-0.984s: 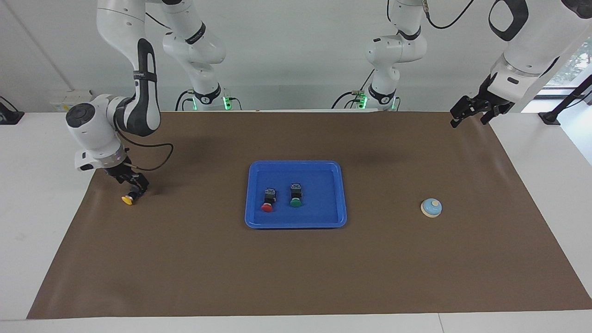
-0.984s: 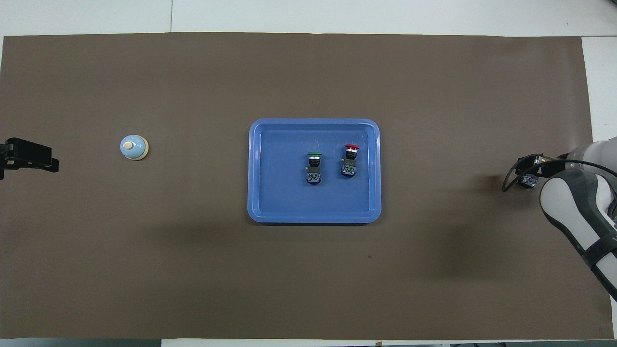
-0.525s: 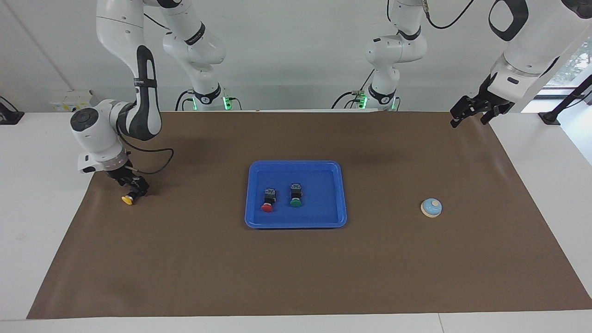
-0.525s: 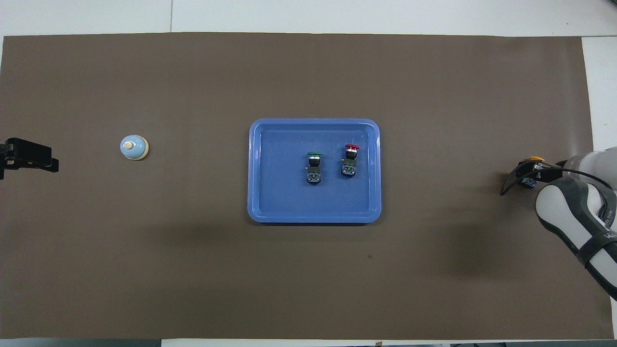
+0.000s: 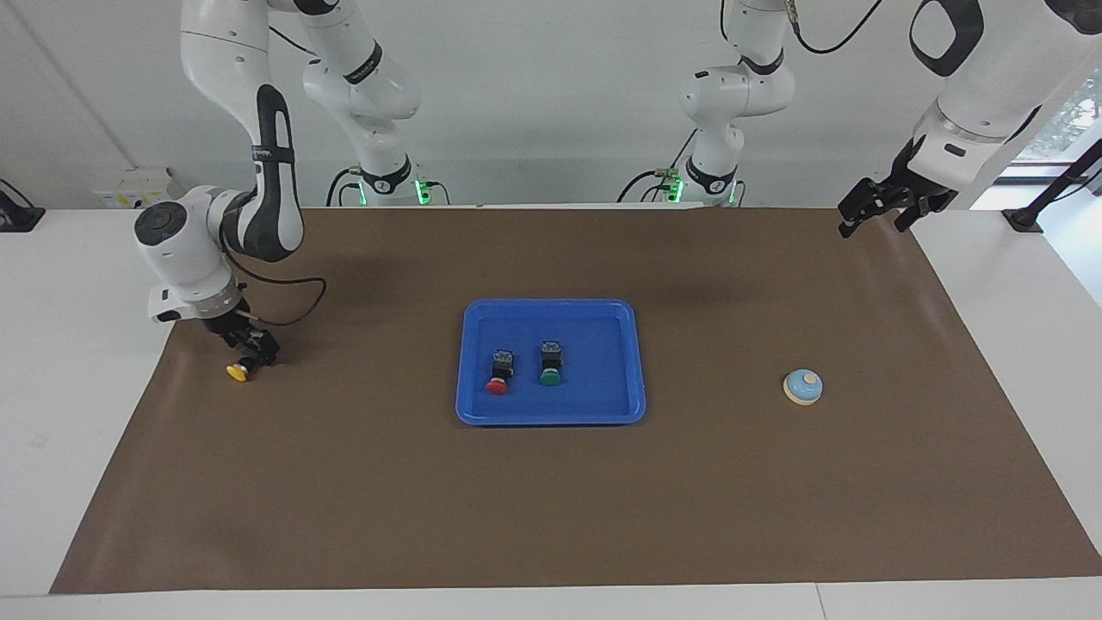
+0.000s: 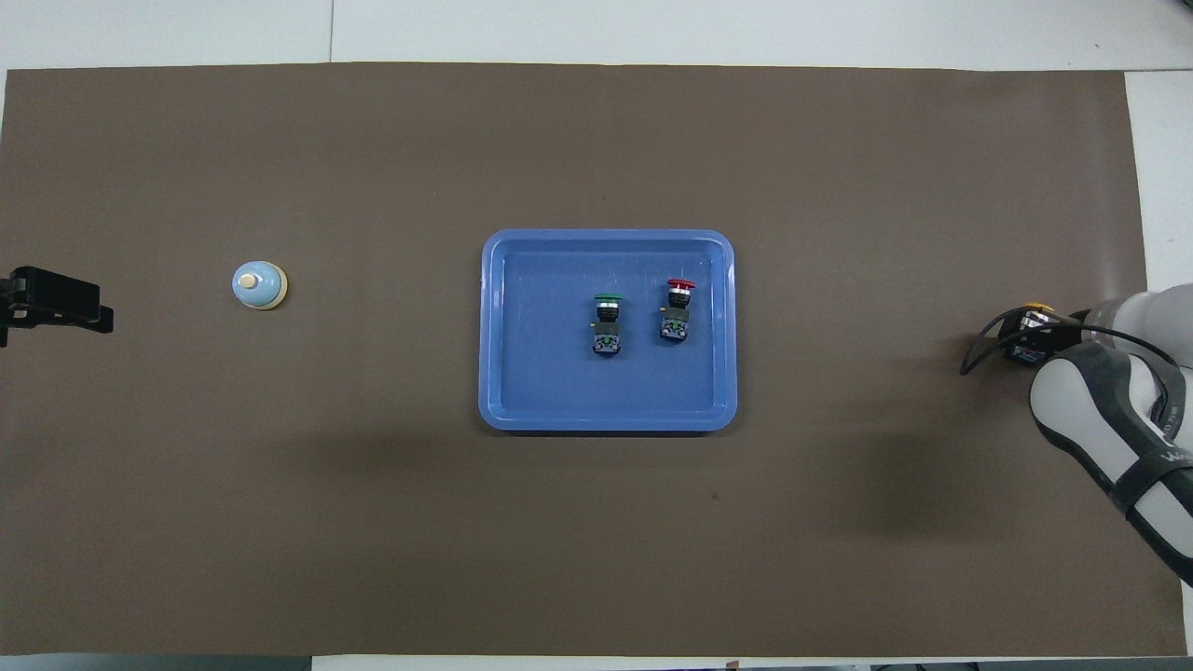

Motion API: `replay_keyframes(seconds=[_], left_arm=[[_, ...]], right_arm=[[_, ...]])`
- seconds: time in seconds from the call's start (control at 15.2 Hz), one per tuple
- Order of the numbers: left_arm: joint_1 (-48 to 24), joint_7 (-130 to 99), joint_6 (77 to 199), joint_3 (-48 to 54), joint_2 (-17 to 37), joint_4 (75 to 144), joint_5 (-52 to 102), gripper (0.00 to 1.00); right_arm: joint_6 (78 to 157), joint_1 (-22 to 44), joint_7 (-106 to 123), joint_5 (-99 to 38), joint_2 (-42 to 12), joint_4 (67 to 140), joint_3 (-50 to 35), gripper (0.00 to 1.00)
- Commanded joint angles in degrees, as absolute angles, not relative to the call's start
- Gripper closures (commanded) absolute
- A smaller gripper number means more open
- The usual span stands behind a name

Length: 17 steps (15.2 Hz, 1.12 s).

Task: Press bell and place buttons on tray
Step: 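Grasp the yellow button with the right gripper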

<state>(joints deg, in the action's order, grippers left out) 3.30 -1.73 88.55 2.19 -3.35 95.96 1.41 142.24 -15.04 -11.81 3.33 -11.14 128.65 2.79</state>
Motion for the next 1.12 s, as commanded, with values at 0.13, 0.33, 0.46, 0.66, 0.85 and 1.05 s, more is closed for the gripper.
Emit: replay_keyframes(seconds=[0.13,0.33,0.46,0.66,0.85,1.05], left_arm=[[2.99,-1.85,88.07,2.02,-4.13,96.33,0.18,0.00],[2.99,-1.85,88.07,2.02,-4.13,96.33,0.18,0.00],[2.99,-1.85,88.07,2.02,-4.22,96.33,0.18,0.00],[2.99,-1.85,88.07,2.02,-4.22,96.33,0.18,0.00],[2.99,-1.85,88.07,2.02,-4.13,96.33,0.18,0.00],[2.99,-1.85,88.07,2.11,-4.13,96.33,0.18,0.00]], right_arm=[[140.37,-13.63,-13.01,3.52,-10.28,129.29,2.11,1.00],[135.99,-11.17,-13.01,3.52,-10.02,126.40,1.93,1.00],[131.24,-7.75,-13.18,2.81,-10.02,122.54,1.93,1.00],[127.10,-1.17,-17.91,1.32,-10.19,117.88,1.93,1.00],[123.06,8.75,-26.68,0.88,-10.63,113.22,1.93,1.00],[121.82,19.03,-34.87,-3.06,-11.86,109.43,1.93,1.00]])
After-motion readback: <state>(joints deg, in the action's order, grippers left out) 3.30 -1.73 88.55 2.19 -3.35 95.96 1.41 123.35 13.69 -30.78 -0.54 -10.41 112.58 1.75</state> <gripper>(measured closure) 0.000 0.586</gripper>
